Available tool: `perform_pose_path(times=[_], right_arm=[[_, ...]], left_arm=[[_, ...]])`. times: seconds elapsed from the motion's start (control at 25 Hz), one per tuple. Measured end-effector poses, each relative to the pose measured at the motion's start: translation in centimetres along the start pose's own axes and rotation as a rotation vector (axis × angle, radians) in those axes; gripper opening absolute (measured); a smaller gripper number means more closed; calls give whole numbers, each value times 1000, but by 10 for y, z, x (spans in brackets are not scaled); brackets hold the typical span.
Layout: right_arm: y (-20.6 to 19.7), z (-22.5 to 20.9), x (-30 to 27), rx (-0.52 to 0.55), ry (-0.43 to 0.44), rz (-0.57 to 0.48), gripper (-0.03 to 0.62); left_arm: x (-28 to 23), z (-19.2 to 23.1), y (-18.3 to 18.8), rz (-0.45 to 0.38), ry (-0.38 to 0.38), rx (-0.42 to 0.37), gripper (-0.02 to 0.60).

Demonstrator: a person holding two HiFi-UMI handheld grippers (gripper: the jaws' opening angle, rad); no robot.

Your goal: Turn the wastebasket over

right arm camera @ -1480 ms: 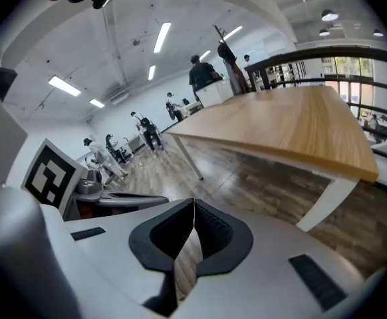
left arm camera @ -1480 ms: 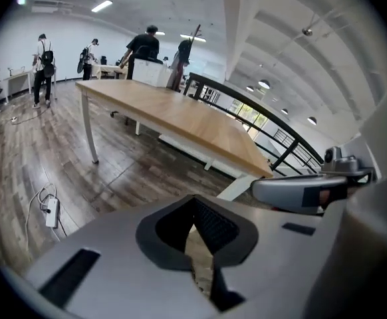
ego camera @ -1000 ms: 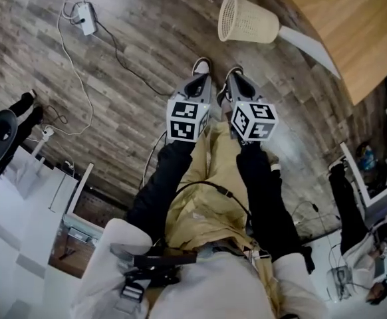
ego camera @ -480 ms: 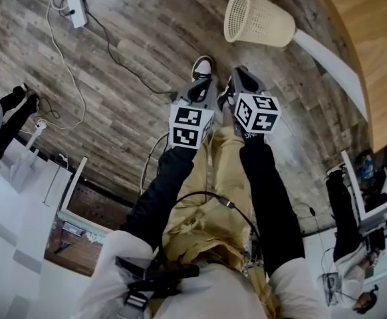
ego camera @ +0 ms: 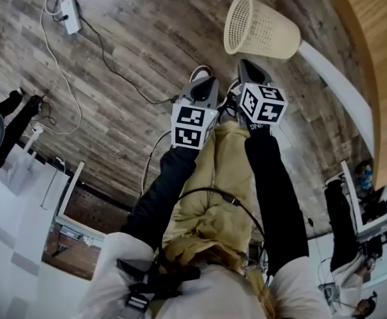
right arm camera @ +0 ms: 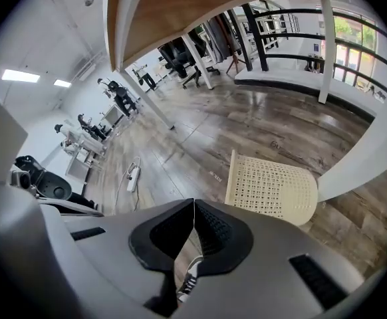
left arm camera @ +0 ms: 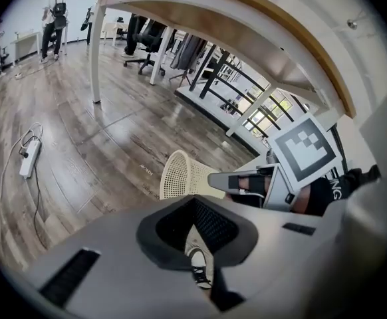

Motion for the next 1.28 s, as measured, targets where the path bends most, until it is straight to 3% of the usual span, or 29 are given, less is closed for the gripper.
perform_pose_path(times=[0.64, 0.72, 0.8, 0.84, 1.08, 1.12, 1.16, 1.28], right_arm=[[21, -58, -84, -3, -147, 2, 27], [23, -62, -91, -3, -173, 4, 66], [22, -66, -96, -35, -188, 4, 144], [21, -67, -98, -47, -185, 3, 147], [18, -67, -112, -26, -192, 25, 146], [17, -66, -112, -19, -206, 33, 137], [15, -66, -112, -11, -223, 37, 83], [13, -65, -109, -14, -244, 38, 67]], left_arm=[[-45, 30, -5, -41, 45, -40, 2], [-44, 33, -7, -41, 49, -42, 2], [-42, 36, -11, -37, 55, -42, 2], [-41, 37, -14, -33, 57, -42, 2], [-44, 42, -14, -40, 55, -44, 2], [-44, 43, -14, -41, 57, -49, 2], [-43, 44, -14, -41, 57, -50, 3], [-41, 43, -19, -31, 54, -53, 2]])
Point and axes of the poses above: the fingertips, and each gripper's own axes: x backward along the fingers, z to its left, y out of its top, the point moved 3 cm from there along x, backward along the fingers, and after that the axes turned 14 degrees about -x, right-handed, at the moved point
